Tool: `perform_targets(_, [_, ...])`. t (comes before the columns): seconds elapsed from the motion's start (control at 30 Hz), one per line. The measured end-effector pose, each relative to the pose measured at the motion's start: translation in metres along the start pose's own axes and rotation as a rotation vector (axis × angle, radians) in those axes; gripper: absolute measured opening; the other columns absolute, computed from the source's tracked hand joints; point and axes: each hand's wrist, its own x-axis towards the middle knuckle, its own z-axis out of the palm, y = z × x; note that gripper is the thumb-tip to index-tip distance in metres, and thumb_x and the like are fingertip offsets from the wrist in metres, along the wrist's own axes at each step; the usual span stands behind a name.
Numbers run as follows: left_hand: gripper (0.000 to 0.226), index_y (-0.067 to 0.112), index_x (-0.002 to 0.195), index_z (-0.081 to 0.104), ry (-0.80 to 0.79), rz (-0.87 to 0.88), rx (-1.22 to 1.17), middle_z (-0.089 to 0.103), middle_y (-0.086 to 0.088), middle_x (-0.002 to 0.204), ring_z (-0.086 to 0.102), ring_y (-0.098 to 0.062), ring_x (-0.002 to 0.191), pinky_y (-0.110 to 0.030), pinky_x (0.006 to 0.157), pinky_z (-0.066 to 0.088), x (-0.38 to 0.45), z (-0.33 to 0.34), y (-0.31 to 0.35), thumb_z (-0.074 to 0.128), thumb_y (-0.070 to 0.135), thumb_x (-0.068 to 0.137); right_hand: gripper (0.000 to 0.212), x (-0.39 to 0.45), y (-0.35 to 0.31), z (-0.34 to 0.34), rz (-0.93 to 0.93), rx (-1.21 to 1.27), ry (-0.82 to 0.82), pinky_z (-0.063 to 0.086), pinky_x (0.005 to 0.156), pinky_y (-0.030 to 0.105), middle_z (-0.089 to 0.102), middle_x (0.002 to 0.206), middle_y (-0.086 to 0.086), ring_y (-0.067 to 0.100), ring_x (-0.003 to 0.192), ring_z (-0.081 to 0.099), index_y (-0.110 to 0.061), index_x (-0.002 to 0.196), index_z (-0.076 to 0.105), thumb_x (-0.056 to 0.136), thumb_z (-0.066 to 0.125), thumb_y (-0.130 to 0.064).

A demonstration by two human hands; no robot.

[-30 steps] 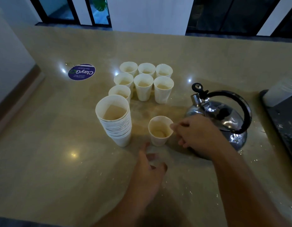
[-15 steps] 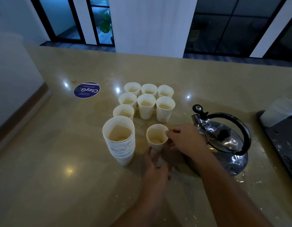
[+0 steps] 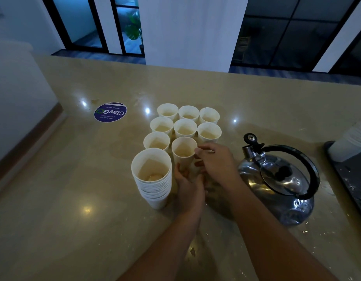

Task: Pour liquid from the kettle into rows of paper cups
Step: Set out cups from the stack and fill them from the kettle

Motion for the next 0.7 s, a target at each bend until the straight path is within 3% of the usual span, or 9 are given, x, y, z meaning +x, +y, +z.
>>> perform_targets(0.1, [0.090,0.065,0.138,0.016,-0.015,0.054,0.029,0.048,0.013,0.148,0.058,-0.023,0.124,-0.054,0.096,0.053,0.005,-0.003,-0.007,0.063,0.065,0.062,0.016,0.001,0.000,0.004,-0.011,-0.007,0.020,0.063,0.077,0.040,0.074,0.098,-0.007,0.007,0.074,0.073,-0.026,0.112,0.070,0.097,0.065,-0.029])
perform_targets(0.2, [0.080,0.062,0.142,0.017,-0.066,0.047,0.080,0.048,0.015,0.148,0.059,-0.021,0.124,-0.052,0.097,0.053,-0.005,-0.009,-0.005,0.061,0.059,0.075,0.019,-0.006,0.004,0.006,-0.031,-0.010,0.006,0.061,0.085,0.041,0.071,0.104,-0.013,0.006,0.090,0.070,-0.030,0.115,0.066,0.097,0.063,-0.033])
perform_targets(0.3, [0.055,0.048,0.132,0.044,-0.162,0.058,-0.028,0.062,0.017,0.128,0.066,-0.014,0.107,-0.038,0.089,0.057,-0.045,-0.022,-0.004,0.065,0.030,0.085,0.021,-0.026,0.007,0.005,-0.101,0.070,0.032,0.057,0.088,0.033,0.070,0.104,-0.017,-0.001,0.096,0.064,-0.032,0.116,0.066,0.096,0.064,-0.034])
perform_targets(0.37, [0.046,0.040,0.121,0.055,-0.222,0.173,-0.007,0.068,0.017,0.111,0.067,-0.010,0.093,-0.023,0.075,0.055,-0.084,-0.041,-0.008,0.060,0.008,0.088,0.015,-0.044,0.002,0.002,-0.178,0.098,0.047,0.056,0.078,0.024,0.070,0.096,-0.017,-0.003,0.088,0.064,-0.034,0.110,0.068,0.096,0.063,-0.035])
perform_targets(0.47, [0.044,0.040,0.115,0.060,-0.079,0.552,0.154,0.063,0.013,0.100,0.062,-0.018,0.084,-0.022,0.073,0.050,-0.118,-0.074,-0.014,0.060,0.020,0.075,0.011,-0.067,-0.004,-0.001,-0.320,0.177,-0.017,0.050,0.064,0.019,0.065,0.078,-0.012,0.002,0.072,0.061,-0.031,0.105,0.070,0.096,0.064,-0.031])
perform_targets(0.57, [0.053,0.031,0.124,0.051,0.143,0.900,0.180,0.050,0.007,0.116,0.054,-0.026,0.091,-0.042,0.077,0.047,-0.112,-0.095,-0.015,0.061,0.021,0.073,0.019,-0.084,-0.013,-0.003,-0.467,0.155,-0.126,0.050,0.069,0.024,0.059,0.082,-0.018,0.007,0.077,0.058,-0.040,0.114,0.067,0.097,0.061,-0.038])
perform_targets(0.63, [0.068,0.031,0.134,0.041,0.288,0.996,0.161,0.041,0.007,0.131,0.048,-0.035,0.110,-0.049,0.084,0.043,-0.099,-0.103,-0.007,0.064,0.020,0.071,0.025,-0.091,-0.024,-0.003,-0.586,0.082,-0.203,0.046,0.073,0.019,0.056,0.089,-0.018,0.008,0.084,0.056,-0.040,0.121,0.065,0.097,0.062,-0.034])
perform_targets(0.7, [0.079,0.022,0.141,0.032,0.355,0.948,0.190,0.032,0.008,0.142,0.040,-0.030,0.129,-0.044,0.097,0.041,-0.083,-0.110,0.006,0.068,0.029,0.071,0.025,-0.093,-0.033,-0.002,-0.631,-0.033,-0.266,0.046,0.078,0.016,0.055,0.097,-0.015,0.010,0.093,0.056,-0.038,0.120,0.069,0.096,0.064,-0.029])
